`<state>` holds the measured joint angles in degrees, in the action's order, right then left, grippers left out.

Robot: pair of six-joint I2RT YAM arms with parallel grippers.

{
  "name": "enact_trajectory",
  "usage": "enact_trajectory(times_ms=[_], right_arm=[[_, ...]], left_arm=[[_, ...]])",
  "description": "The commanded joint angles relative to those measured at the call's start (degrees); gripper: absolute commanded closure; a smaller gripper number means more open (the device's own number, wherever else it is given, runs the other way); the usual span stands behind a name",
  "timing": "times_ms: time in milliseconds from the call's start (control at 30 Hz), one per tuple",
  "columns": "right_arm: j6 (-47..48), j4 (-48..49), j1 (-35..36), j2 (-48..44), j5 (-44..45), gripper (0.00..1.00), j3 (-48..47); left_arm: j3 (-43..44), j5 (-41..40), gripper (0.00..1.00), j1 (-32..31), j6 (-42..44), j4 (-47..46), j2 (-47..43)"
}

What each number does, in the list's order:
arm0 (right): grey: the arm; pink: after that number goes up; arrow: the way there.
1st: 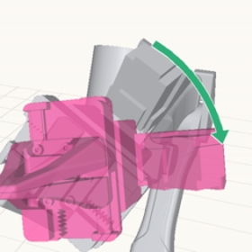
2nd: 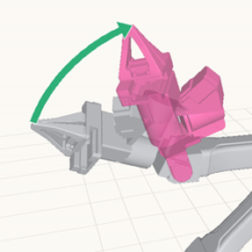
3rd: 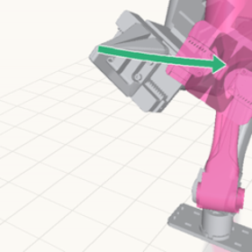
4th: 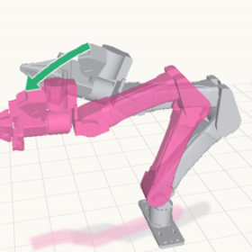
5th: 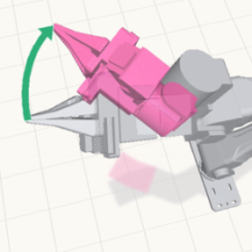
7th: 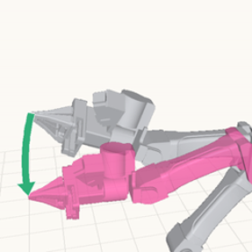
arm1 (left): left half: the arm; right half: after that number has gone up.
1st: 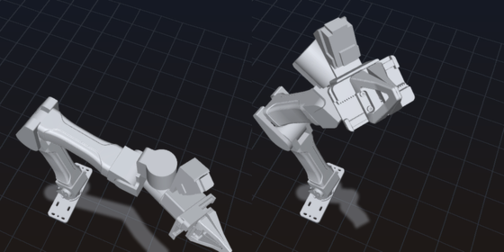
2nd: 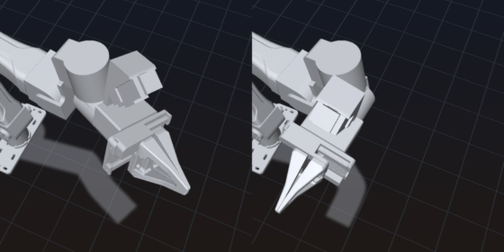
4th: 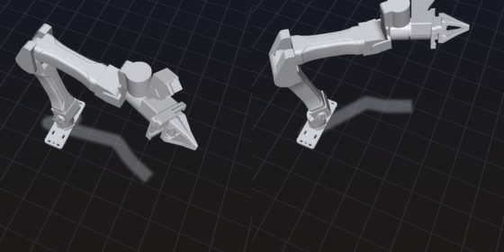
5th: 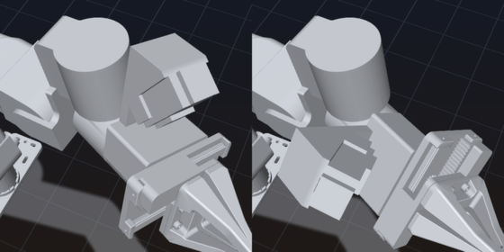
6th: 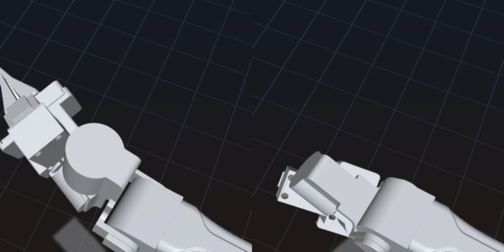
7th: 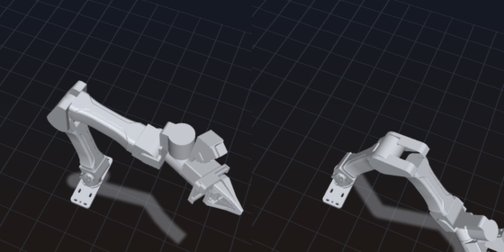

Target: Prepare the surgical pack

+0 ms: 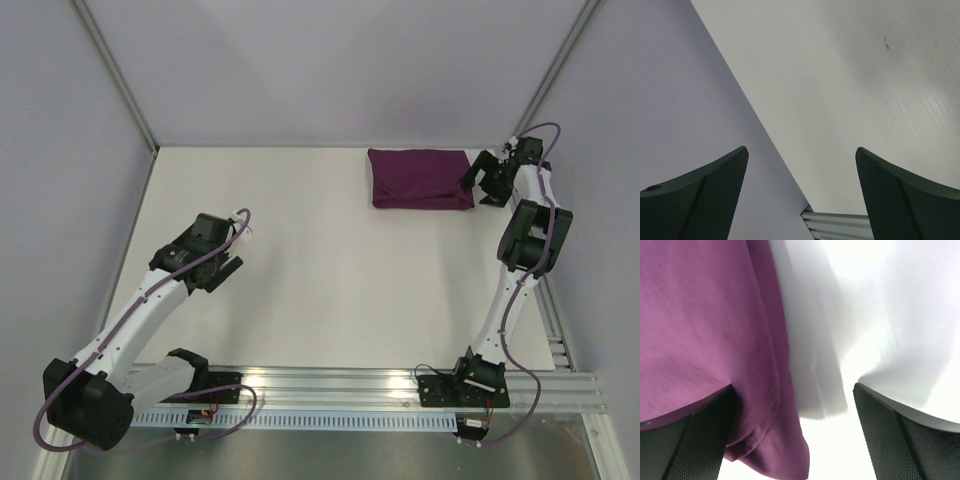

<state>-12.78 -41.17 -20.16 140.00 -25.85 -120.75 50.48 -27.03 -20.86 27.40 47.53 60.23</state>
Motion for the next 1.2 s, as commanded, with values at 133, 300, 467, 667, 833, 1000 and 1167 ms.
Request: enact_trajectory(times_ms=[133, 300, 467, 667, 833, 1000, 1167], right_arm=[[-2.7, 5.1, -0.6, -21.9, 19.4, 0.00, 13.9], [-4.5, 13.9, 0.9, -46.7, 29.8, 0.00, 38.4], [-3.8, 15.9, 2.4, -65.2, 27.0, 0.00, 55.9], [-5.3, 13.2, 2.5, -86.5, 20.6, 0.00, 72.4], [-7.8, 14.0, 2.7, -98.0, 15.3, 0.00, 86.0], [-9.4, 16.4, 2.7, -105.5, 14.9, 0.00, 93.2], [-9.7, 17.5, 2.7, -108.8, 12.4, 0.00, 95.3]], left_arm=[[2.3, 3.4, 0.04, 0.6, -1.0, 1.5, -1.2], [0.0, 4.9, 0.04, 0.6, -1.9, 1.4, -4.1], [-4.2, 6.0, 0.02, 0.6, -2.2, 1.3, -9.9], [-9.9, 8.6, 0.00, 0.6, -3.9, 0.9, -18.1], [-15.3, 10.6, 0.00, 0.6, -5.4, -1.9, -22.8], [-20.4, 9.9, 0.00, 0.6, -5.3, -4.7, -27.7], [-20.9, 12.0, 0.00, 0.6, -5.2, -4.9, -27.4]])
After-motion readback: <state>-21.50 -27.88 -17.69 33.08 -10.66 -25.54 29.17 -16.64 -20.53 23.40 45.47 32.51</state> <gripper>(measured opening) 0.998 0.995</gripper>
